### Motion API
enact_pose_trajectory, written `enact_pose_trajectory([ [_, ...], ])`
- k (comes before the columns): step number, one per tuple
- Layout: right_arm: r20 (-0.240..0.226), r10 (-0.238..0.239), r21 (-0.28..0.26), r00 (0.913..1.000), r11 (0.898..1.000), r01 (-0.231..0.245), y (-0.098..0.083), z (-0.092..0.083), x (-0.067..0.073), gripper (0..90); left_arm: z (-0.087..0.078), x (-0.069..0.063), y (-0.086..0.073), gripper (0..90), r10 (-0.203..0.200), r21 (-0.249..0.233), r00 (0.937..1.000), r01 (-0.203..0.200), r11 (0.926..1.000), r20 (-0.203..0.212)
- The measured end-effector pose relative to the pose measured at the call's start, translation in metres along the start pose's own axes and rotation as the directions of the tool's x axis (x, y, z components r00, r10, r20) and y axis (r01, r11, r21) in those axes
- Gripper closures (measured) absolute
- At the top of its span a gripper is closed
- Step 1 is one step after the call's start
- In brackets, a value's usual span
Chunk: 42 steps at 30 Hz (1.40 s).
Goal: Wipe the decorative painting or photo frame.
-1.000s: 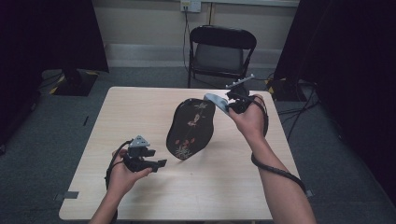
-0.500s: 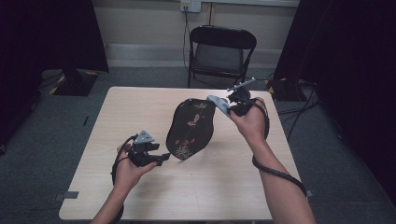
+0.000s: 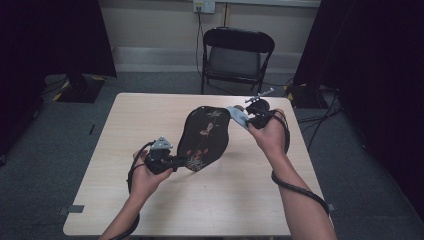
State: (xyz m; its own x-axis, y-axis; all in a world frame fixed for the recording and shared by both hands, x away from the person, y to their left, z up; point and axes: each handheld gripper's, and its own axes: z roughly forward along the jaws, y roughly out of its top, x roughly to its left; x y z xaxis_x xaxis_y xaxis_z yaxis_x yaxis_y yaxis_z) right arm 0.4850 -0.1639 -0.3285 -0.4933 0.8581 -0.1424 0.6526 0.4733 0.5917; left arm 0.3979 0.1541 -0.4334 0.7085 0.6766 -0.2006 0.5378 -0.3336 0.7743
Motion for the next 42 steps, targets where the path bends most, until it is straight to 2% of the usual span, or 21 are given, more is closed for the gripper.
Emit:
enact_pose_trajectory([
  [3,-0.001,0.000,0.010,1.0000,1.000,0.000,-0.002,0.005,0.001,82.8,-0.001,0.000,0.001,77.7,-0.001,0.003,0.9999,0.001,1.0000,0.016],
  [18,-0.033,-0.021,0.048,0.9992,0.999,0.022,-0.014,0.028,0.016,82.8,-0.002,0.001,-0.001,78.3,0.006,0.010,0.9998,-0.006,0.9999,0.021],
  [23,-0.036,-0.011,0.052,0.9993,0.999,0.012,-0.022,0.032,0.018,82.8,-0.002,0.000,-0.001,78.4,0.005,0.009,0.9999,-0.005,0.9999,0.016],
  [27,-0.024,-0.003,0.042,0.9997,0.999,0.004,-0.020,0.025,0.013,82.8,-0.002,-0.001,-0.001,78.4,0.004,0.011,0.9999,-0.004,0.9999,0.015],
  [35,0.026,0.006,-0.030,0.9996,1.000,-0.005,0.001,-0.008,-0.002,82.9,-0.002,-0.001,0.000,78.5,0.012,0.019,0.9998,-0.012,0.9998,0.015],
  [38,0.014,-0.005,-0.059,0.9999,0.998,0.005,0.008,-0.016,0.000,82.9,-0.002,-0.001,0.001,78.5,0.014,0.019,0.9998,-0.014,0.9997,0.016],
  [42,0.000,-0.031,-0.061,0.9995,0.998,0.031,0.010,-0.015,0.010,82.9,-0.002,0.000,0.000,78.4,0.011,0.015,0.9998,-0.011,0.9998,0.015],
])
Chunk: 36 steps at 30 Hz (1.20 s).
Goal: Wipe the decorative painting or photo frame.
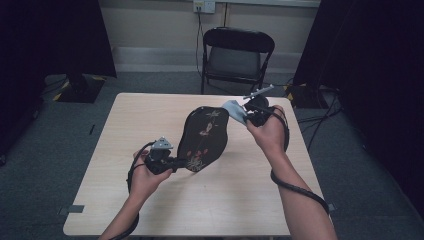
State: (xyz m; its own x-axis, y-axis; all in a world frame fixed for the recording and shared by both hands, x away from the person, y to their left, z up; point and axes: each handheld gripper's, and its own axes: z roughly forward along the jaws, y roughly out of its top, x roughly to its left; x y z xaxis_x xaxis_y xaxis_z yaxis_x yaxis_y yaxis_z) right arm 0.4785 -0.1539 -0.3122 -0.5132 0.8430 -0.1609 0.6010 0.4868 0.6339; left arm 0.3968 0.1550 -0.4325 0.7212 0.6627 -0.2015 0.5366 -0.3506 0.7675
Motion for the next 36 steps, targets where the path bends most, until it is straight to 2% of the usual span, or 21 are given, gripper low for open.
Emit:
enact_pose_trajectory([
  [12,-0.062,-0.010,0.037,0.9980,0.999,0.012,-0.019,0.025,0.016,82.9,0.000,0.000,0.000,78.5,0.002,0.003,1.0000,-0.002,1.0000,0.000],
  [19,-0.072,-0.011,0.060,0.9974,0.998,0.016,-0.030,0.037,0.022,82.9,-0.001,0.000,0.000,78.5,0.001,0.006,1.0000,-0.001,1.0000,0.001],
  [29,-0.081,0.021,0.111,0.9964,0.994,-0.012,-0.050,0.061,0.024,82.9,-0.001,-0.001,0.000,78.5,0.000,0.008,1.0000,0.000,1.0000,0.000],
  [36,-0.105,0.035,0.144,0.9939,0.989,-0.020,-0.066,0.076,0.030,82.9,-0.001,-0.001,0.000,78.4,0.000,0.009,1.0000,0.000,1.0000,-0.001],
])
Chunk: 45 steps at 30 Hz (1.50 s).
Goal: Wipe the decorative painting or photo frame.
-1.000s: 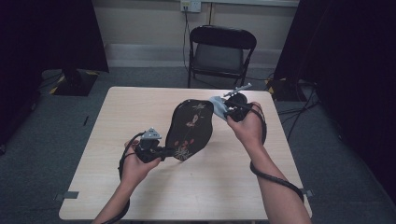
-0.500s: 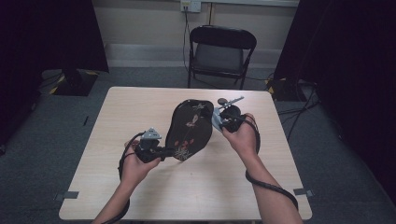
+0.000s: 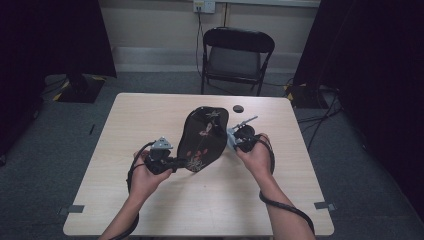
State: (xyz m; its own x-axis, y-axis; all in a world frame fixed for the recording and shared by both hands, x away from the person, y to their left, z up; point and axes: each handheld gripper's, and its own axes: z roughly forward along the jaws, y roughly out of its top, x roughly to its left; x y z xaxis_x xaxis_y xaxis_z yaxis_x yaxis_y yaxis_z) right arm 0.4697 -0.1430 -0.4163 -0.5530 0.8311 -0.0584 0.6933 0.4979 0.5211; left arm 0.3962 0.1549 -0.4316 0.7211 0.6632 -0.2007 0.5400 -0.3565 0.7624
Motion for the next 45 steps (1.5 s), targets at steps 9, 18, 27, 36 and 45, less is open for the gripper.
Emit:
enact_pose_trajectory([
  [9,-0.034,0.000,0.022,0.9994,1.000,0.001,-0.015,0.014,0.010,82.9,0.000,-0.001,0.000,78.5,-0.002,-0.001,1.0000,0.002,1.0000,-0.003],
  [18,-0.073,-0.002,0.004,0.9973,1.000,0.002,-0.029,0.013,0.022,82.9,0.000,-0.001,0.001,78.4,-0.002,0.003,1.0000,0.002,1.0000,-0.007],
  [27,-0.108,-0.016,-0.015,0.9940,1.000,0.014,-0.039,0.009,0.032,82.9,0.000,-0.002,0.000,78.4,-0.003,0.001,1.0000,0.003,1.0000,-0.009],
  [36,-0.148,-0.012,-0.047,0.9889,0.999,0.005,-0.050,0.003,0.040,82.8,0.000,-0.002,0.000,78.4,-0.007,-0.001,0.9999,0.007,1.0000,-0.010],
  [45,-0.142,-0.018,-0.065,0.9897,0.998,0.009,-0.065,-0.008,0.039,82.8,0.000,-0.003,0.000,78.1,-0.009,-0.003,0.9998,0.009,1.0000,-0.015],
])
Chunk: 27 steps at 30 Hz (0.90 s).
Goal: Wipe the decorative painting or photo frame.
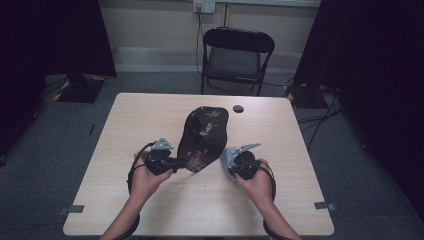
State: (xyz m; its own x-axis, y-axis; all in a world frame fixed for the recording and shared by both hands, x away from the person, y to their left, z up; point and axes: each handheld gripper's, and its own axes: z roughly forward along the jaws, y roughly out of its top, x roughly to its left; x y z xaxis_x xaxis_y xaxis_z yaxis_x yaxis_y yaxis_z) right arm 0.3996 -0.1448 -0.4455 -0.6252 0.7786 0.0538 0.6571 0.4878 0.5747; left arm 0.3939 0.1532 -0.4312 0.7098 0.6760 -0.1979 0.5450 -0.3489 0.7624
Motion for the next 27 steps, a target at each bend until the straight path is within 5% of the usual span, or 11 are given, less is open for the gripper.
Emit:
enact_pose_trajectory([
  [13,0.070,0.070,-0.064,0.9951,0.996,-0.066,-0.013,-0.020,-0.029,82.7,-0.006,0.000,-0.005,68.6,-0.014,-0.005,0.9995,0.014,0.9999,-0.028],
  [27,0.086,0.114,-0.058,0.9897,0.992,-0.109,-0.019,-0.019,-0.051,82.1,-0.014,0.000,-0.019,61.0,-0.030,0.022,0.9982,0.032,0.9993,-0.052],
])
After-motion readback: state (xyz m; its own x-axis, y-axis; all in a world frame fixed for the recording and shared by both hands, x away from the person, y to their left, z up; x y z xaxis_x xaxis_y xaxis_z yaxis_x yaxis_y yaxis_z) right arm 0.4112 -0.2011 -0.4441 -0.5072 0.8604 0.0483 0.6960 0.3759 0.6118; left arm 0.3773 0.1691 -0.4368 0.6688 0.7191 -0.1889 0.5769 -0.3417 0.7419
